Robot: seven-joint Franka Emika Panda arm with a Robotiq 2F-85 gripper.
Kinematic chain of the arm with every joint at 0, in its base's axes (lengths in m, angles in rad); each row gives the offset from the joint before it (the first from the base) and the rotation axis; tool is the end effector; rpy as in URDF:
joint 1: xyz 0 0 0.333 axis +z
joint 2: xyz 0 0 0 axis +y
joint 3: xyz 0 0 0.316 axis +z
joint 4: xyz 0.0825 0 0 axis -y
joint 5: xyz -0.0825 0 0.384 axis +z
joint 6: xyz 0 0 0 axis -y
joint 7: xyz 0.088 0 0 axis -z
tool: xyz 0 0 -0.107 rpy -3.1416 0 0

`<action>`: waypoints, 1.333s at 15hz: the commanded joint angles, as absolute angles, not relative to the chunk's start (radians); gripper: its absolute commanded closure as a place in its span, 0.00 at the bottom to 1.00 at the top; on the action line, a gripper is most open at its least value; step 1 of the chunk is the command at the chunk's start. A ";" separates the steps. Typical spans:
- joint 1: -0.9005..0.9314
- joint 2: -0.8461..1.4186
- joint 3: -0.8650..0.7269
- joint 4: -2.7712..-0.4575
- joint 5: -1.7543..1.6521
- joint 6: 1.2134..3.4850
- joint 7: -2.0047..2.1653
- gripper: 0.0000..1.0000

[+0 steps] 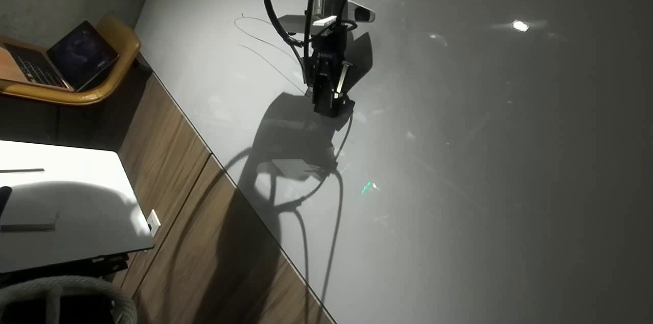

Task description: Erase the drawings on the whiteboard

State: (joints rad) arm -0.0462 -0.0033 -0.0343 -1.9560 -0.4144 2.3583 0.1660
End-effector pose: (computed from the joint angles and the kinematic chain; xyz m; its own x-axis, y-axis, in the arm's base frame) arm 0.5897 -0.0529 0.5201 0.9165 0.0566 0.3960 -0.0765 -0.9469 0.3124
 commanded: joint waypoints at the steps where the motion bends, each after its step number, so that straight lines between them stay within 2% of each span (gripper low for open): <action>1: -0.040 0.015 -0.032 -1.906 -0.367 2.367 0.142 0.71; 11: 0.116 0.168 0.108 -1.704 -0.418 2.201 0.268 0.71; 20: 0.312 0.344 0.165 -1.444 -0.491 2.038 0.397 0.71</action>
